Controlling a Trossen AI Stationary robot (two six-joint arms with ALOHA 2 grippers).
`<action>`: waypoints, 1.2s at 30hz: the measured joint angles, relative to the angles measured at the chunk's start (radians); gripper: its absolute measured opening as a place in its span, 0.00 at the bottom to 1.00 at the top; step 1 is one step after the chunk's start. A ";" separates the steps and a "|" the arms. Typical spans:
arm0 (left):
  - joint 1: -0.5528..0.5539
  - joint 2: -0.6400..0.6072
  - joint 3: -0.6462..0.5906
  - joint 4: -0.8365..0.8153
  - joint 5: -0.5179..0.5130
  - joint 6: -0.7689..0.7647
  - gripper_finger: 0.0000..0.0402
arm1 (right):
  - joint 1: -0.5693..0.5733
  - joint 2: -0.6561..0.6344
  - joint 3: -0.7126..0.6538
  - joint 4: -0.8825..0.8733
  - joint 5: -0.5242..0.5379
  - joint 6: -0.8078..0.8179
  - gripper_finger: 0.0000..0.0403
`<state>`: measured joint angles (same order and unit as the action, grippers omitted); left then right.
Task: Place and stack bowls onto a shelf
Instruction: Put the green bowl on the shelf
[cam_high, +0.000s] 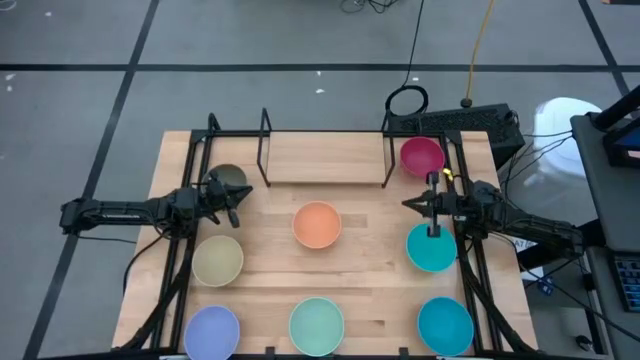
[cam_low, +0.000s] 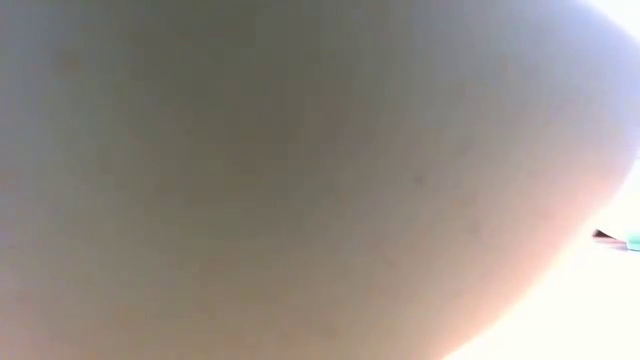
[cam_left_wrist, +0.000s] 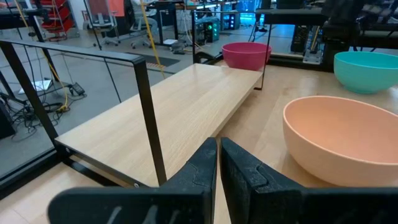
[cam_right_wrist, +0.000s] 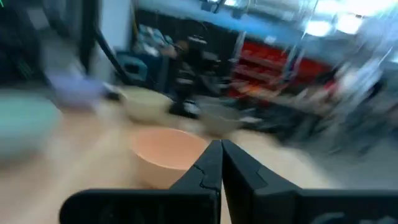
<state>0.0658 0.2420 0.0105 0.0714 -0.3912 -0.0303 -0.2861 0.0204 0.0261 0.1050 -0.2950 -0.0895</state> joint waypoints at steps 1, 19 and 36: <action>0.000 0.000 0.000 0.000 0.000 0.000 0.06 | 0.000 0.000 0.000 0.016 -0.004 0.091 0.00; 0.000 0.000 0.000 0.000 0.000 0.000 0.06 | 0.000 0.085 0.139 0.333 -0.018 0.276 0.00; 0.000 0.000 0.000 0.000 0.000 0.000 0.06 | -0.001 0.453 0.416 0.155 -0.100 -0.003 0.00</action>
<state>0.0658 0.2420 0.0103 0.0715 -0.3912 -0.0303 -0.2867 0.4736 0.4419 0.2597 -0.3949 -0.0921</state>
